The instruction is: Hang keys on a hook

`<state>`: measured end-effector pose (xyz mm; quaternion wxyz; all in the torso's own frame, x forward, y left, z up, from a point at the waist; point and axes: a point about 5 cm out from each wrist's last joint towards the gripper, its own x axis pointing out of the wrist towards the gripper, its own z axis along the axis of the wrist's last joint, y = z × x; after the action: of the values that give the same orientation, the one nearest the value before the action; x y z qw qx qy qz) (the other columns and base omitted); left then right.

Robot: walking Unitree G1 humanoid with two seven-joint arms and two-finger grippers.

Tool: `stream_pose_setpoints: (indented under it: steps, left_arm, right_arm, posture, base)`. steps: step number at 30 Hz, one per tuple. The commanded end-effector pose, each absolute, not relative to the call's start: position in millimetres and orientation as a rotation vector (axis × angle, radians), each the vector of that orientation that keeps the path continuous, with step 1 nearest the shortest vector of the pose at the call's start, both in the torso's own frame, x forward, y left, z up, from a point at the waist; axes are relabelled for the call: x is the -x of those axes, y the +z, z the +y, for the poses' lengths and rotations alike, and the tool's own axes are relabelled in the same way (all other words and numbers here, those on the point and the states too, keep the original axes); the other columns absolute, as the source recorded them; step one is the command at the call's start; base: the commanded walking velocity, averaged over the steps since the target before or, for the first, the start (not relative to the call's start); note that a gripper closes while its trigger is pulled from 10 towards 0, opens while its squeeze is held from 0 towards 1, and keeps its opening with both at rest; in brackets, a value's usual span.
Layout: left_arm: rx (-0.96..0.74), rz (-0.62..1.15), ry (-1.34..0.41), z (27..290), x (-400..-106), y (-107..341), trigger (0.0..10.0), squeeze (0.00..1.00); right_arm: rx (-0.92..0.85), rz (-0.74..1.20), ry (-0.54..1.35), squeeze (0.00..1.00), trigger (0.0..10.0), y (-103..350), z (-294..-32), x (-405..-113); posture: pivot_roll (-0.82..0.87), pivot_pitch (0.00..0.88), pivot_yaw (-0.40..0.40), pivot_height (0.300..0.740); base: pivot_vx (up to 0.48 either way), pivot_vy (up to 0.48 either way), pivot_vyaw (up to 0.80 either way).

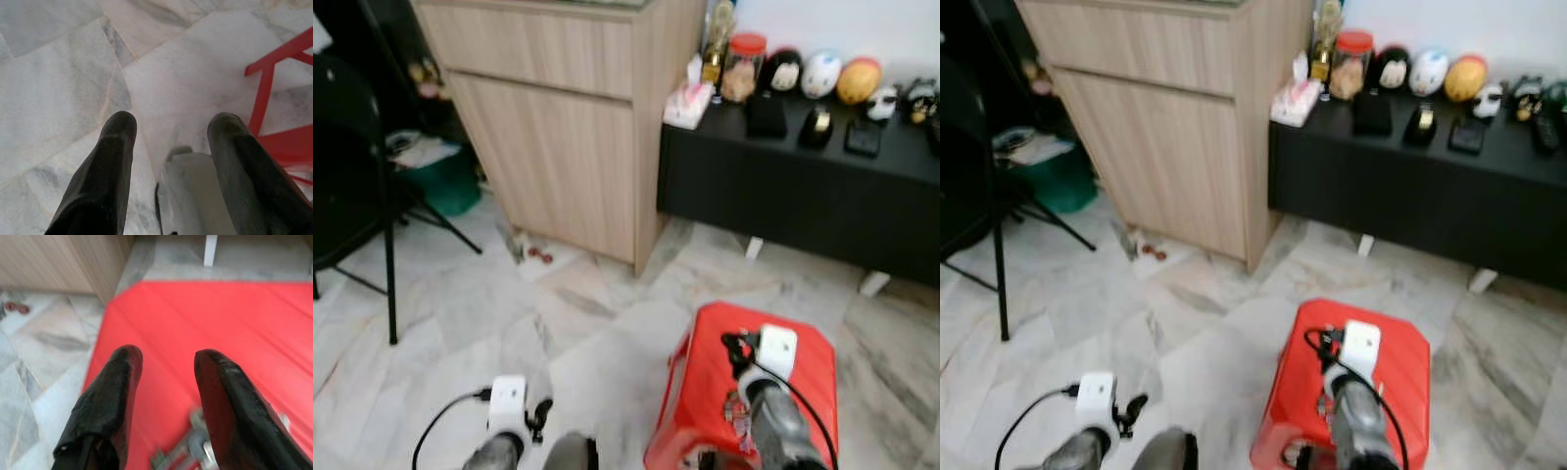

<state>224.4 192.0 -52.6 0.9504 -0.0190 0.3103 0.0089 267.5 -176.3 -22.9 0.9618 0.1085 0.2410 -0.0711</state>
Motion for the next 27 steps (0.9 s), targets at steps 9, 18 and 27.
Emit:
stream_pose_setpoints:
  steps: [9, 18, 27]
  left_arm:
    - [0.038, 0.666, 0.024, 194.3, -218.2, -57.1, 10.0, 0.00]
    - [0.033, 0.670, 0.021, 194.3, -216.8, -57.9, 10.0, 0.00]
    - [0.025, 0.674, 0.022, 196.4, -214.1, -58.9, 10.0, 0.00]
  right_arm:
    - [-0.217, 0.572, -0.181, 1.00, 10.0, -33.8, -189.3, -255.6]
    - [-0.186, 0.599, -0.183, 1.00, 10.0, -26.8, -207.2, -264.1]
    - [-0.157, 0.629, -0.130, 0.00, 10.0, -22.5, -209.7, -270.6]
  posture:
    - [0.09, 0.103, 0.002, 0.639]
    - [0.10, 0.112, 0.004, 0.639]
    - [0.12, 0.127, 0.010, 0.639]
  base:
    - [0.000, 0.000, 0.00]
    - [0.000, 0.000, 0.00]
    - [0.000, 0.000, 0.00]
